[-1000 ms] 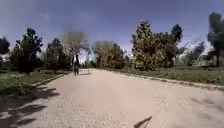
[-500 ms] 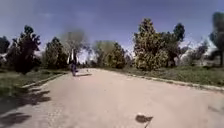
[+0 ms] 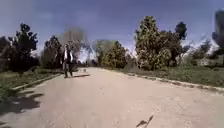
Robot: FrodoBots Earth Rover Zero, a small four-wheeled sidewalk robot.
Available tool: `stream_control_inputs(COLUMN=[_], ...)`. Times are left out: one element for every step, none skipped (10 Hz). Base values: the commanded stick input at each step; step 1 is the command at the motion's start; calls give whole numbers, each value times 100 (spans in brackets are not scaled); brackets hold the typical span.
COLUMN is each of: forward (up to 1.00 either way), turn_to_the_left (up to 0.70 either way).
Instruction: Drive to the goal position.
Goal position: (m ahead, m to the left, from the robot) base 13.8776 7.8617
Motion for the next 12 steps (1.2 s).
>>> stream_control_inputs(forward=[70, 70, 70, 70, 70, 70, 70, 70, 70, 70, 70, 70], turn_to_the_left=[35, 35, 21, 4, 1, 0, 0, 0, 0, 0, 0, 0])
